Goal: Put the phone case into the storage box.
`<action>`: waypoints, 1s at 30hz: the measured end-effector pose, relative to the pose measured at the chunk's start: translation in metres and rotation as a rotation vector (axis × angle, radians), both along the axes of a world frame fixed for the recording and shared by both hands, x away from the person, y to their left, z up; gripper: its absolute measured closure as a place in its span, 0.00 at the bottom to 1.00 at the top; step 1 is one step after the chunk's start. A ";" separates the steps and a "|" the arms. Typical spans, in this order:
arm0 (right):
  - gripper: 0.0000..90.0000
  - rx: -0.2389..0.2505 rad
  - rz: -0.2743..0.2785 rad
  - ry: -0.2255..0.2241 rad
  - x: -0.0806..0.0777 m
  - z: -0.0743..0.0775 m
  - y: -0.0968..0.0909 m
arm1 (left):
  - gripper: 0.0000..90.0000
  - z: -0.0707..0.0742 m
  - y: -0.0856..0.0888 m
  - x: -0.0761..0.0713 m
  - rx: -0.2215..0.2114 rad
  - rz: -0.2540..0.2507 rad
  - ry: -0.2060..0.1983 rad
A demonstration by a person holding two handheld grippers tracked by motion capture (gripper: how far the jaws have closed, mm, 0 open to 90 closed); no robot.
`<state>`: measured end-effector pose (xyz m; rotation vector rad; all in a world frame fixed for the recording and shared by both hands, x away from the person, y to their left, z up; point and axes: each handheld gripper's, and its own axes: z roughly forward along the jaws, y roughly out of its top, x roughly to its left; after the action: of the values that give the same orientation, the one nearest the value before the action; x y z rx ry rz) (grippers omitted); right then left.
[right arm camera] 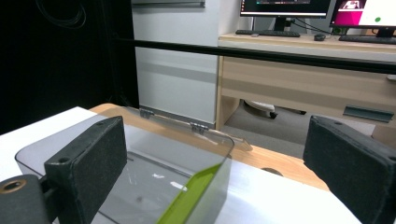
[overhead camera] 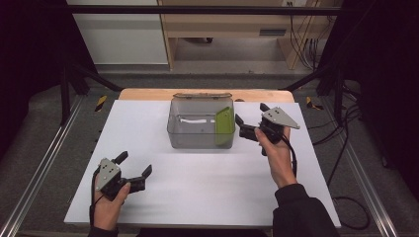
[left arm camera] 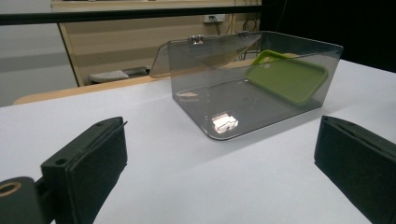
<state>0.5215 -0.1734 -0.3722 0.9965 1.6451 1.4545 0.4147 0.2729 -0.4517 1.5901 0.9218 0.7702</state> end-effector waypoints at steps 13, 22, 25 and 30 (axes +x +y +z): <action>0.06 -0.002 0.009 -0.005 -0.017 0.000 -0.025 | 0.02 -0.003 0.018 -0.019 -0.003 0.026 0.020; 0.06 -0.017 0.005 0.002 -0.025 0.003 -0.032 | 0.02 -0.004 0.029 -0.014 -0.003 0.065 0.011; 0.06 -0.020 0.003 0.001 -0.027 0.002 -0.035 | 0.02 -0.004 0.033 -0.013 -0.010 0.073 0.012; 0.06 -0.024 -0.007 0.008 -0.031 -0.001 -0.042 | 0.02 -0.004 0.040 -0.011 -0.026 0.092 0.015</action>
<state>0.4902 -0.2158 -0.3737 0.9951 1.6595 1.4252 0.4041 0.3132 -0.4561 1.5409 1.0181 0.8082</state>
